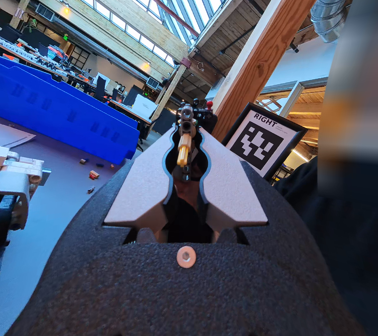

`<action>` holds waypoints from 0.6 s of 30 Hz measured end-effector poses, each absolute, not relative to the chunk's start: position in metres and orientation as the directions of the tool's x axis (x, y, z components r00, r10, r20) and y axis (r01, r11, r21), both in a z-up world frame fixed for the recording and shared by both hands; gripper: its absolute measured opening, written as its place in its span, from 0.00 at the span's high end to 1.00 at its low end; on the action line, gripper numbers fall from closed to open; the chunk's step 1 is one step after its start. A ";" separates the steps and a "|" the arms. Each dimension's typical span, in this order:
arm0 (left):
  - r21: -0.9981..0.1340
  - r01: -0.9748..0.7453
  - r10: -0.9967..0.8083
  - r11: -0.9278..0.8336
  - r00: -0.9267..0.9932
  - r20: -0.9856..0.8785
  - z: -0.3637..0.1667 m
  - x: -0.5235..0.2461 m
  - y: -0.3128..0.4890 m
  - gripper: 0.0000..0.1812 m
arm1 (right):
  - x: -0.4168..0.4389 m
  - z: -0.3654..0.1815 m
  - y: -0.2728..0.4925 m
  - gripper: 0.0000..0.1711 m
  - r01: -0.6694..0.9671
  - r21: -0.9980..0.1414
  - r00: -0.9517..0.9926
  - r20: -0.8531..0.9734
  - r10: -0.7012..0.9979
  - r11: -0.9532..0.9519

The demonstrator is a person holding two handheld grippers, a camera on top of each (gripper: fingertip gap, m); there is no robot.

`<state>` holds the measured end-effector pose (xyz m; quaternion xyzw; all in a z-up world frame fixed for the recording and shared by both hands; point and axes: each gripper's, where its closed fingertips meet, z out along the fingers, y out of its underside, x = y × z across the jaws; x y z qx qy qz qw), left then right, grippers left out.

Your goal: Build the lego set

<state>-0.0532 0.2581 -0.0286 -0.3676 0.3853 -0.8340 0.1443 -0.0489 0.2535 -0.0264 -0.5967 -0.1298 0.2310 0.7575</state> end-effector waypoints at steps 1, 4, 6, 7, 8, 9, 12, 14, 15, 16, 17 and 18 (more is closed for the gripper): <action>-0.754 -0.044 -0.528 -0.656 -0.687 0.500 -0.029 -0.053 0.257 0.94 | -0.049 -0.026 0.254 0.96 -0.219 -0.960 0.852 -0.101 0.514 0.174; -0.772 -0.025 -0.553 -0.635 -0.684 0.476 -0.029 -0.053 0.255 0.94 | -0.049 -0.025 0.252 0.97 -0.253 -0.953 0.834 -0.128 0.536 0.165; -0.799 0.019 -0.595 -0.602 -0.677 0.432 -0.026 -0.055 0.253 0.94 | -0.051 -0.023 0.249 0.96 -0.255 -0.950 0.829 -0.118 0.547 0.181; -0.818 0.053 -0.620 -0.573 -0.680 0.391 -0.023 -0.058 0.249 0.94 | -0.054 -0.019 0.244 0.96 -0.247 -0.946 0.825 -0.092 0.558 0.209; -0.837 0.096 -0.646 -0.539 -0.684 0.338 -0.018 -0.061 0.244 0.94 | -0.058 -0.014 0.239 0.96 -0.235 -0.941 0.821 -0.058 0.568 0.244; -0.851 0.149 -0.671 -0.504 -0.688 0.276 -0.012 -0.066 0.238 0.94 | -0.063 -0.008 0.233 0.97 -0.239 -0.933 0.809 -0.039 0.586 0.268; -0.843 0.344 -0.722 -0.413 -0.689 0.073 0.010 -0.085 0.221 0.94 | -0.084 0.015 0.216 0.96 -0.183 -0.926 0.781 0.067 0.621 0.329; -0.827 0.413 -0.726 -0.383 -0.687 -0.007 0.019 -0.096 0.212 0.94 | -0.097 0.026 0.206 0.96 -0.070 -0.928 0.774 0.182 0.607 0.366; -0.827 0.430 -0.729 -0.361 -0.684 -0.037 0.021 -0.100 0.208 0.94 | -0.103 0.031 0.202 0.96 -0.031 -0.928 0.762 0.219 0.610 0.372; -0.828 0.447 -0.732 -0.339 -0.678 -0.066 0.024 -0.104 0.204 0.94 | -0.108 0.034 0.198 0.96 -0.007 -0.929 0.750 0.240 0.616 0.370; -0.829 0.461 -0.736 -0.317 -0.671 -0.092 0.026 -0.108 0.202 0.94 | -0.111 0.036 0.196 0.96 0.014 -0.928 0.748 0.256 0.612 0.371; -0.831 0.475 -0.745 -0.289 -0.657 -0.117 0.027 -0.109 0.200 0.94 | -0.113 0.037 0.195 0.96 0.031 -0.927 0.752 0.268 0.603 0.374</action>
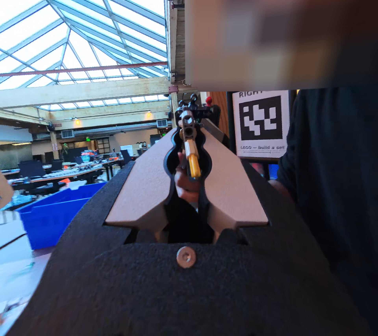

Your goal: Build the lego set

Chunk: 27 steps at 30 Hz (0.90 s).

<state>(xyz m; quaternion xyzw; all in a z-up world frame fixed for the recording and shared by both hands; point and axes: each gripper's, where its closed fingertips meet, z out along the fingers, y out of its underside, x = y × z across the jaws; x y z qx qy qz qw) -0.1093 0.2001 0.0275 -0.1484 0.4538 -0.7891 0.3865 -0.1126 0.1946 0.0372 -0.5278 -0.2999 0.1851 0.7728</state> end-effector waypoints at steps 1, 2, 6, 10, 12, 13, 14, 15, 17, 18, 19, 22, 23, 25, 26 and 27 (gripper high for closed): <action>-0.834 0.490 -0.759 -0.255 -0.636 -0.141 0.028 -0.109 0.200 0.94 | -0.112 0.037 0.195 0.96 0.045 -0.929 0.757 0.272 0.594 0.368; -0.838 0.501 -0.771 -0.217 -0.615 -0.168 0.028 -0.109 0.200 0.94 | -0.112 0.036 0.194 0.96 0.055 -0.932 0.753 0.274 0.598 0.358; -0.852 0.518 -0.786 -0.068 -0.555 -0.274 0.022 -0.106 0.197 0.94 | -0.105 0.028 0.192 0.96 0.093 -0.939 0.732 0.290 0.617 0.331; -0.857 0.515 -0.761 -0.010 -0.560 -0.327 0.018 -0.107 0.187 0.94 | -0.105 0.023 0.182 0.96 0.083 -0.940 0.671 0.298 0.679 0.330; -0.860 0.510 -0.766 0.006 -0.551 -0.332 0.015 -0.105 0.188 0.94 | -0.103 0.019 0.184 0.97 0.113 -0.939 0.673 0.313 0.670 0.325; -0.862 0.508 -0.768 0.008 -0.549 -0.330 0.014 -0.104 0.189 0.94 | -0.102 0.018 0.184 0.96 0.120 -0.937 0.672 0.320 0.667 0.329; -0.864 0.503 -0.769 0.004 -0.551 -0.324 0.013 -0.103 0.189 0.94 | -0.101 0.017 0.184 0.96 0.114 -0.938 0.671 0.317 0.671 0.329; -0.868 0.497 -0.771 -0.002 -0.553 -0.315 0.012 -0.102 0.190 0.94 | -0.100 0.016 0.185 0.96 0.109 -0.939 0.671 0.312 0.673 0.326; -0.877 0.481 -0.773 -0.018 -0.563 -0.292 0.010 -0.100 0.191 0.94 | -0.098 0.014 0.186 0.96 0.101 -0.940 0.671 0.307 0.675 0.327; -0.882 0.469 -0.771 -0.033 -0.573 -0.276 0.009 -0.100 0.191 0.94 | -0.098 0.014 0.186 0.96 0.097 -0.940 0.672 0.304 0.675 0.327; -0.888 0.457 -0.769 -0.049 -0.584 -0.258 0.009 -0.099 0.192 0.94 | -0.097 0.013 0.187 0.96 0.094 -0.942 0.674 0.299 0.675 0.324; -0.905 0.409 -0.744 -0.114 -0.639 -0.195 0.008 -0.099 0.191 0.94 | -0.097 0.013 0.187 0.96 0.100 -0.943 0.668 0.301 0.681 0.318; -0.906 0.402 -0.739 -0.129 -0.649 -0.183 0.008 -0.100 0.191 0.94 | -0.098 0.013 0.187 0.96 0.100 -0.945 0.666 0.297 0.684 0.312; -0.906 0.401 -0.739 -0.138 -0.650 -0.175 0.007 -0.099 0.191 0.94 | -0.098 0.013 0.187 0.96 0.109 -0.944 0.669 0.302 0.679 0.313; -0.908 0.395 -0.737 -0.142 -0.654 -0.170 0.007 -0.099 0.191 0.94 | -0.097 0.012 0.187 0.96 0.111 -0.944 0.668 0.303 0.679 0.312; -0.909 0.392 -0.738 -0.140 -0.653 -0.167 0.007 -0.099 0.191 0.94 | -0.097 0.012 0.187 0.96 0.109 -0.945 0.669 0.300 0.680 0.309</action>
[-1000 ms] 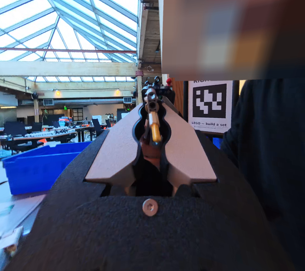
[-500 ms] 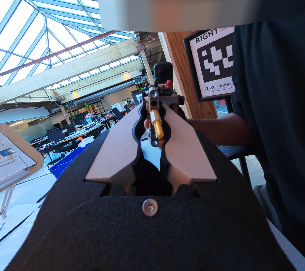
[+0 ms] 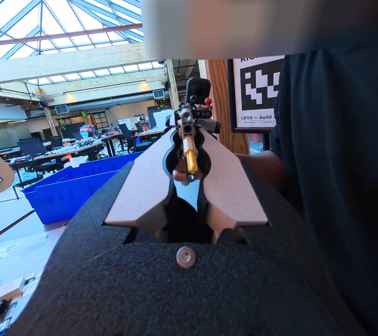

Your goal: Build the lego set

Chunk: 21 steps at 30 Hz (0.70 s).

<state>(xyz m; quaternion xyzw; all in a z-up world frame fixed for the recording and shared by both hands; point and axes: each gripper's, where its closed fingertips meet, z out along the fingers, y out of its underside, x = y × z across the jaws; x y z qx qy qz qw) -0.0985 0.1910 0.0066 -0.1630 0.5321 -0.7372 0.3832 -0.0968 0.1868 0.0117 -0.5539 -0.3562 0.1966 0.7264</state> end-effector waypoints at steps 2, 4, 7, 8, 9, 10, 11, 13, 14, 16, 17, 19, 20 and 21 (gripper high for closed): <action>-0.915 0.380 -0.744 -0.132 -0.649 -0.162 0.005 -0.096 0.192 0.94 | -0.094 0.009 0.188 0.96 0.110 -0.947 0.675 0.295 0.676 0.303; -0.924 0.362 -0.756 -0.122 -0.637 -0.150 0.002 -0.093 0.195 0.94 | -0.090 0.007 0.191 0.97 0.124 -0.947 0.692 0.297 0.658 0.296; -0.927 0.368 -0.790 -0.073 -0.589 -0.171 0.000 -0.087 0.199 0.94 | -0.085 0.005 0.195 0.97 0.126 -0.954 0.704 0.278 0.653 0.271; -0.926 0.373 -0.797 -0.055 -0.575 -0.184 -0.001 -0.086 0.199 0.94 | -0.084 0.004 0.195 0.97 0.117 -0.958 0.705 0.266 0.658 0.263; -0.923 0.383 -0.805 -0.028 -0.556 -0.206 -0.002 -0.086 0.200 0.94 | -0.083 0.003 0.196 0.97 0.103 -0.961 0.704 0.253 0.664 0.257; -0.919 0.395 -0.809 0.001 -0.540 -0.233 -0.002 -0.086 0.199 0.94 | -0.084 0.003 0.195 0.97 0.086 -0.962 0.697 0.244 0.674 0.260; -0.915 0.402 -0.810 0.016 -0.532 -0.248 -0.001 -0.087 0.198 0.94 | -0.084 0.004 0.194 0.96 0.065 -0.964 0.691 0.231 0.685 0.259; -0.915 0.404 -0.808 0.002 -0.538 -0.239 0.001 -0.088 0.197 0.94 | -0.086 0.005 0.193 0.97 0.020 -0.964 0.681 0.206 0.703 0.264; -0.914 0.405 -0.809 -0.010 -0.541 -0.230 0.001 -0.088 0.197 0.94 | -0.086 0.005 0.193 0.96 0.002 -0.965 0.679 0.194 0.708 0.263; -0.917 0.399 -0.814 -0.027 -0.542 -0.211 0.000 -0.087 0.199 0.95 | -0.085 0.004 0.196 0.96 -0.008 -0.965 0.687 0.185 0.702 0.262; -0.919 0.393 -0.814 -0.036 -0.545 -0.201 -0.001 -0.086 0.200 0.94 | -0.085 0.003 0.196 0.96 -0.017 -0.967 0.685 0.173 0.708 0.253; -0.927 0.371 -0.823 -0.059 -0.544 -0.165 -0.003 -0.083 0.203 0.94 | -0.081 0.000 0.200 0.96 0.000 -0.971 0.705 0.170 0.689 0.239; -0.930 0.358 -0.822 -0.083 -0.552 -0.139 -0.004 -0.082 0.205 0.94 | -0.080 -0.002 0.202 0.96 0.000 -0.975 0.707 0.159 0.690 0.224; -0.932 0.342 -0.819 -0.116 -0.564 -0.104 -0.005 -0.081 0.206 0.94 | -0.078 -0.003 0.203 0.96 -0.011 -0.979 0.708 0.136 0.693 0.204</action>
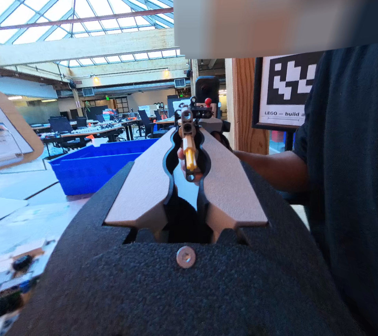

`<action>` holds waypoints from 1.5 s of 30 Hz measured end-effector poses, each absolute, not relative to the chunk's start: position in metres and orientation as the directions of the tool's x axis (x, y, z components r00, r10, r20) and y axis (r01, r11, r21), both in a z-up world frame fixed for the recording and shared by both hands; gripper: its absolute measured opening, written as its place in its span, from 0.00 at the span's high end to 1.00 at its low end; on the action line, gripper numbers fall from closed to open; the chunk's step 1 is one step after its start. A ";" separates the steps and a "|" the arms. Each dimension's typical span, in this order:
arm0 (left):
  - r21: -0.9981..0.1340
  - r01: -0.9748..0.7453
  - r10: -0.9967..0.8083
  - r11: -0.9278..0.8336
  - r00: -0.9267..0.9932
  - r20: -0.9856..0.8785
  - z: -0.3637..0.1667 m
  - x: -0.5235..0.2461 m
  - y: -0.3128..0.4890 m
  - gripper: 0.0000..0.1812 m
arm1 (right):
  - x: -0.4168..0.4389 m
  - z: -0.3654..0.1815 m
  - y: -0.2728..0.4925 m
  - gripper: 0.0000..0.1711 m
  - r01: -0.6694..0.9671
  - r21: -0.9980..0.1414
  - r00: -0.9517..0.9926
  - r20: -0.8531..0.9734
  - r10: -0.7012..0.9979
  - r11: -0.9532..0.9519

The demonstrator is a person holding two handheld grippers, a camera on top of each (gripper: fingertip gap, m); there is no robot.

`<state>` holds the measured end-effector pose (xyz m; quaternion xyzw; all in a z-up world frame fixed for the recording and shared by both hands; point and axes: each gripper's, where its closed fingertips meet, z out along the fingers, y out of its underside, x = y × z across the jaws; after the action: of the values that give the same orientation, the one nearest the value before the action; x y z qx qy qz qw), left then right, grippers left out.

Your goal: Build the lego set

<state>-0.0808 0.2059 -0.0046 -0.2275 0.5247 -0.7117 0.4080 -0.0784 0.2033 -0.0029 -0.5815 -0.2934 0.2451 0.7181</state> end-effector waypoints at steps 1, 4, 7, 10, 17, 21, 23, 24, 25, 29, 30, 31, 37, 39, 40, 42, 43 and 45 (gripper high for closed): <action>-0.933 0.327 -0.818 -0.150 -0.572 -0.069 -0.006 -0.079 0.207 0.94 | -0.077 -0.004 0.205 0.96 -0.024 -0.982 0.710 0.116 0.694 0.189; -0.933 0.301 -0.816 -0.199 -0.578 -0.012 -0.009 -0.076 0.209 0.94 | -0.074 -0.008 0.207 0.96 -0.080 -0.986 0.701 0.048 0.711 0.145; -0.935 0.278 -0.817 -0.218 -0.576 0.019 -0.013 -0.073 0.211 0.94 | -0.072 -0.014 0.211 0.96 -0.104 -0.988 0.698 0.010 0.716 0.115; -0.956 0.230 -0.820 -0.181 -0.571 0.018 -0.020 -0.068 0.212 0.94 | -0.067 -0.021 0.212 0.96 -0.064 -0.993 0.709 0.024 0.705 0.098; -0.999 0.050 -0.814 -0.003 -0.581 -0.027 -0.045 -0.058 0.212 0.94 | -0.058 -0.054 0.208 0.96 0.120 -0.991 0.682 0.037 0.730 -0.062; -1.000 0.026 -0.808 -0.012 -0.590 -0.005 -0.049 -0.057 0.210 0.94 | -0.056 -0.058 0.208 0.96 0.047 -0.993 0.656 -0.051 0.753 -0.107; -1.000 0.012 -0.810 -0.014 -0.587 0.004 -0.051 -0.056 0.211 0.94 | -0.056 -0.060 0.208 0.96 0.005 -0.991 0.637 -0.099 0.765 -0.133; -1.000 -0.001 -0.810 -0.018 -0.586 0.015 -0.053 -0.055 0.211 0.94 | -0.055 -0.062 0.208 0.96 -0.013 -0.989 0.627 -0.123 0.769 -0.147; -0.999 -0.019 -0.809 -0.028 -0.587 0.034 -0.055 -0.054 0.212 0.94 | -0.055 -0.064 0.208 0.96 -0.027 -0.986 0.620 -0.144 0.772 -0.162; -0.993 -0.102 -0.802 -0.065 -0.586 0.113 -0.065 -0.050 0.213 0.94 | -0.051 -0.075 0.210 0.96 -0.067 -0.973 0.599 -0.216 0.771 -0.220; -0.989 -0.135 -0.799 -0.054 -0.588 0.123 -0.070 -0.049 0.214 0.94 | -0.051 -0.080 0.210 0.96 -0.054 -0.970 0.599 -0.222 0.769 -0.238; -0.985 -0.167 -0.797 -0.038 -0.590 0.131 -0.075 -0.049 0.214 0.94 | -0.050 -0.086 0.210 0.96 -0.038 -0.965 0.604 -0.229 0.763 -0.259; -0.975 -0.220 -0.806 0.030 -0.582 0.106 -0.088 -0.047 0.215 0.94 | -0.049 -0.100 0.212 0.96 -0.033 -0.946 0.595 -0.278 0.754 -0.323; -0.972 -0.233 -0.806 0.032 -0.582 0.113 -0.090 -0.047 0.214 0.94 | -0.051 -0.103 0.211 0.96 -0.024 -0.941 0.591 -0.286 0.754 -0.338; -0.971 -0.238 -0.803 0.031 -0.584 0.118 -0.091 -0.047 0.214 0.94 | -0.051 -0.104 0.211 0.97 -0.021 -0.940 0.592 -0.287 0.753 -0.341; -0.965 -0.258 -0.796 0.050 -0.594 0.118 -0.096 -0.048 0.212 0.94 | -0.052 -0.108 0.209 0.96 -0.002 -0.934 0.587 -0.291 0.755 -0.358; -0.960 -0.271 -0.796 0.075 -0.595 0.106 -0.100 -0.048 0.212 0.94 | -0.052 -0.113 0.210 0.96 0.014 -0.930 0.597 -0.286 0.750 -0.367; -0.949 -0.297 -0.791 0.104 -0.603 0.102 -0.104 -0.050 0.212 0.94 | -0.054 -0.117 0.209 0.96 0.030 -0.924 0.592 -0.290 0.752 -0.380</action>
<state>-0.0500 0.2115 -0.1044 -0.3843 0.7081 -0.5479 0.2252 -0.0543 0.2088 -0.1165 -0.7449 -0.2625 0.3675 0.4910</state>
